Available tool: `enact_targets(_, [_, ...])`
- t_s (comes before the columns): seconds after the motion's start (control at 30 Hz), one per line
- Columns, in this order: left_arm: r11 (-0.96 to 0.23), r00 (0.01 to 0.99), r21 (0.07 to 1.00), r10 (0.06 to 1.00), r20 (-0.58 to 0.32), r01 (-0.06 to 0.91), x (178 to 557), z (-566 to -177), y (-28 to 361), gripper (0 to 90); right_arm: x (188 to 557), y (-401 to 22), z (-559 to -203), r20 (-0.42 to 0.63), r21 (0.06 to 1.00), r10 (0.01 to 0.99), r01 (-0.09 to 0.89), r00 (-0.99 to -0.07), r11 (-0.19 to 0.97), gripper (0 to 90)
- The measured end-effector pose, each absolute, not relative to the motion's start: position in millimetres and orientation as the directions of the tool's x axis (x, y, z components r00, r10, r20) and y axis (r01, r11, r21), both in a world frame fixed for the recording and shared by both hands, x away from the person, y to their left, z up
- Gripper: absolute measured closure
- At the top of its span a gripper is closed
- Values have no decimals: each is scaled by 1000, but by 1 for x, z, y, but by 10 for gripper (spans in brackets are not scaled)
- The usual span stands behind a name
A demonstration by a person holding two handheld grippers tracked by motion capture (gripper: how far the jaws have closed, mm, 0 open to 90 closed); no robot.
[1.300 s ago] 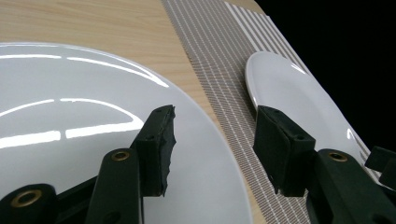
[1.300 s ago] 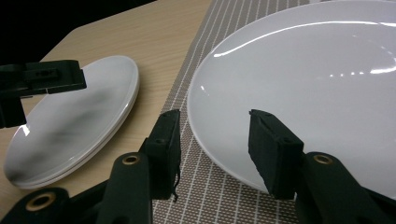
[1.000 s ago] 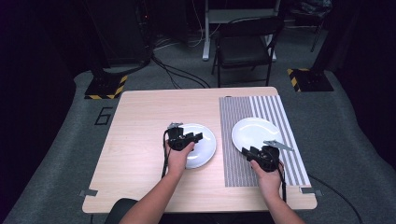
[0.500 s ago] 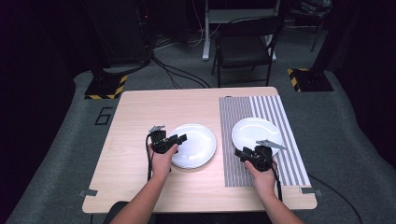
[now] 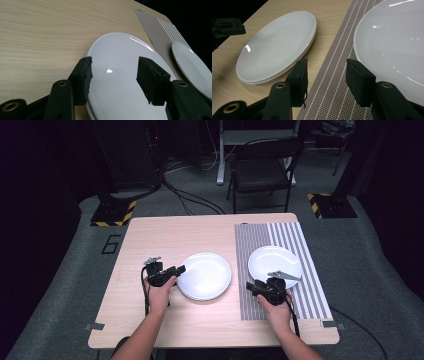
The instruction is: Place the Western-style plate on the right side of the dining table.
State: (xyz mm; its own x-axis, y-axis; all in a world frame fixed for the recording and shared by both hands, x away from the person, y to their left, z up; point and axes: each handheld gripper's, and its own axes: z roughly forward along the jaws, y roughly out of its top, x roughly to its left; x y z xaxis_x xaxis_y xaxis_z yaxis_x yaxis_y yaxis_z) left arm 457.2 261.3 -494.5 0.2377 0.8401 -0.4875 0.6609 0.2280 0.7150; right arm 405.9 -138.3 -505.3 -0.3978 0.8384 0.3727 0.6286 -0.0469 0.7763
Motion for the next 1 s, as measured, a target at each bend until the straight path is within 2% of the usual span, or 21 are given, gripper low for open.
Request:
enact_targets(0.2, [277,199,693,829,-523,665,457,-498,274,455,406,-133,-509,367,774,826,633,-428,-16,514])
enact_targets(0.77, [293,120,651,850,-512,701,464,-516,296,438,403,-119,-518,344,763,812,644,-471,50,508])
enact_targets(0.9, [276,113,665,870,-479,694,464,-516,297,430,403,-115,-519,348,756,803,652,-483,64,491])
enact_targets(1.0, [218,103,704,918,-383,675,464,-517,296,405,401,-112,-520,299,775,810,624,-505,103,474])
